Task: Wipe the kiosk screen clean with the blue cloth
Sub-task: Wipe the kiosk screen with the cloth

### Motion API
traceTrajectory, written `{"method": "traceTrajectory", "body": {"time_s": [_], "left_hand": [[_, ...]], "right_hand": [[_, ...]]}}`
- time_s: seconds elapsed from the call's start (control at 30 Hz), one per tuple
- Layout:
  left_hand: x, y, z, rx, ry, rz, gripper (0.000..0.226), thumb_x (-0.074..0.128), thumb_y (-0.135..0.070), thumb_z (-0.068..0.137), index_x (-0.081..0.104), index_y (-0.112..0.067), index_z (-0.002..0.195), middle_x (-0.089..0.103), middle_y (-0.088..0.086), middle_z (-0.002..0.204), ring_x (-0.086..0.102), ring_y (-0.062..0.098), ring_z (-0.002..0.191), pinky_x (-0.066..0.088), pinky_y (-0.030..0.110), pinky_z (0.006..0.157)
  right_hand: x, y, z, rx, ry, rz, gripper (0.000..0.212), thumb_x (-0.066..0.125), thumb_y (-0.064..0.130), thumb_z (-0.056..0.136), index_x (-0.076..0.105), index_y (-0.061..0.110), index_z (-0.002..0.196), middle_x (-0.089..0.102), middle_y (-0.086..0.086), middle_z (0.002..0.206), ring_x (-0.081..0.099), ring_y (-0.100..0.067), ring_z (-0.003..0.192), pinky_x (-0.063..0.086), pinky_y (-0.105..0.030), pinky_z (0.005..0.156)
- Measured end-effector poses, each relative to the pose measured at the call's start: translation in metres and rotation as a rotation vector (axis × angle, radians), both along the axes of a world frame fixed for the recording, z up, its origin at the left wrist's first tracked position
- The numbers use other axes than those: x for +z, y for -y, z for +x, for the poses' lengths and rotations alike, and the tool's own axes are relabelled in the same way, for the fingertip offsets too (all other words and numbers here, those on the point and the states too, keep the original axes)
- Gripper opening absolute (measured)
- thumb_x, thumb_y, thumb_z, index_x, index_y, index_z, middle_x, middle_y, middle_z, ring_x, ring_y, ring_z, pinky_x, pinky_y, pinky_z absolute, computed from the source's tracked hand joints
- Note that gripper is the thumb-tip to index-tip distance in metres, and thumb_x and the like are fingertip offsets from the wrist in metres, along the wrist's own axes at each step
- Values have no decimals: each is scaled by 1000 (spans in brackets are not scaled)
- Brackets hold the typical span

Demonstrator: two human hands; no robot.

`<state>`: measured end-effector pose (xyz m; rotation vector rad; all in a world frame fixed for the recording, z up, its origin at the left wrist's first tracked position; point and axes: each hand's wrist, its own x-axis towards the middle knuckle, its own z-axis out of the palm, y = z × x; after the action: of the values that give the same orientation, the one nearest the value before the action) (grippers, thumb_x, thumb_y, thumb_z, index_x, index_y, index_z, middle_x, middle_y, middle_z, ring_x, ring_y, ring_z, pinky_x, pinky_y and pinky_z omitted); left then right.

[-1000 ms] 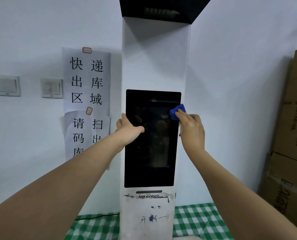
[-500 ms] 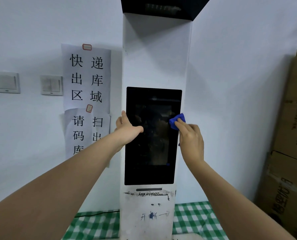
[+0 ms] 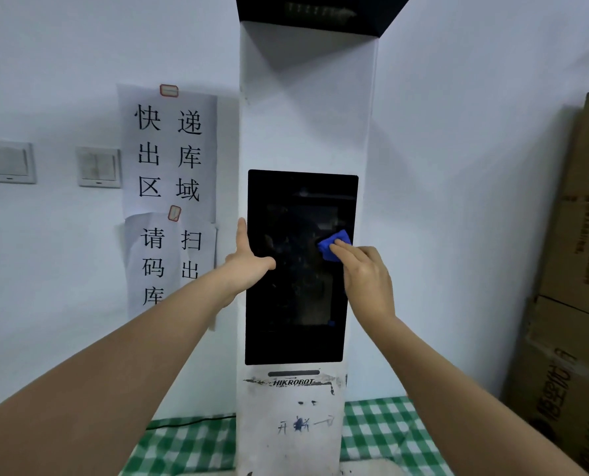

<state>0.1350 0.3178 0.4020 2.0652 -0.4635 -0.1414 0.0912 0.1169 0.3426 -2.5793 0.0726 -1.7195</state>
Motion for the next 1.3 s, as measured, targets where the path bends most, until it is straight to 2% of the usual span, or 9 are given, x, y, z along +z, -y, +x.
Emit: {"method": "traceTrajectory", "body": {"time_s": [0.23, 0.43, 0.5, 0.57, 0.63, 0.73, 0.87, 1.03, 1.3], "left_hand": [[-2, -3, 1, -16, 15, -20, 92, 49, -19, 93, -21, -44, 146, 40, 6, 131, 49, 23, 102, 42, 39, 101], [-4, -6, 1, -37, 33, -33, 92, 48, -14, 93, -20, -45, 146, 42, 7, 115, 49, 15, 66, 41, 25, 66], [-5, -7, 1, -49, 30, -40, 92, 47, -13, 94, -21, -45, 146, 41, 13, 137, 58, 24, 92, 45, 30, 83], [-6, -9, 1, -54, 27, -40, 91, 47, -13, 95, -21, -44, 146, 27, 11, 154, 46, 31, 126, 36, 38, 103], [-6, -10, 2, -59, 34, -42, 91, 47, -13, 95, -21, -44, 146, 26, 10, 155, 49, 31, 118, 36, 39, 105], [-6, -9, 5, -59, 34, -45, 92, 49, -13, 93, -20, -45, 146, 32, 10, 151, 49, 23, 97, 41, 39, 101], [-6, -8, 6, -69, 20, -55, 93, 50, -13, 94, -21, -44, 146, 29, 9, 154, 46, 25, 113, 37, 37, 103], [-10, -6, 7, -8, -33, -72, 96, 53, -21, 93, -24, -36, 147, 22, 11, 157, 36, 34, 138, 31, 39, 112], [-13, -1, 12, 33, -64, -3, 92, 53, -22, 90, -15, -25, 152, 23, 11, 156, 36, 33, 136, 34, 39, 111]], "right_hand": [[16, -12, 13, 37, 188, 170, 51, 67, -20, 67, 69, 4, 112, 69, -13, 106, 63, -33, 87, 57, -38, 61], [13, -10, 6, 44, -53, -355, 61, 80, -15, 50, 71, 3, 108, 70, -6, 109, 64, -30, 84, 53, -30, 52], [26, 2, 5, 20, -19, -312, 58, 75, -16, 55, 70, 4, 109, 70, -7, 109, 62, -31, 85, 54, -32, 53], [32, 4, 11, -10, 89, -66, 56, 70, -17, 62, 68, 5, 113, 69, -7, 109, 60, -32, 89, 54, -35, 54], [27, -10, 19, -9, 151, 39, 53, 70, -17, 65, 69, 5, 112, 69, -7, 109, 61, -32, 87, 55, -35, 54], [9, -25, 22, 51, 51, -147, 57, 76, -16, 57, 69, 3, 111, 68, -8, 112, 62, -32, 86, 55, -33, 55], [18, -15, 12, 49, -86, -442, 55, 77, -13, 55, 70, 3, 107, 69, -7, 110, 63, -32, 86, 55, -32, 53], [30, -17, 21, -6, 123, -70, 56, 73, -20, 59, 69, 3, 110, 70, -7, 108, 61, -32, 84, 53, -32, 50], [25, -23, 16, 54, -92, -545, 48, 73, -10, 59, 71, 3, 105, 69, -8, 111, 63, -31, 82, 54, -32, 55]]}}
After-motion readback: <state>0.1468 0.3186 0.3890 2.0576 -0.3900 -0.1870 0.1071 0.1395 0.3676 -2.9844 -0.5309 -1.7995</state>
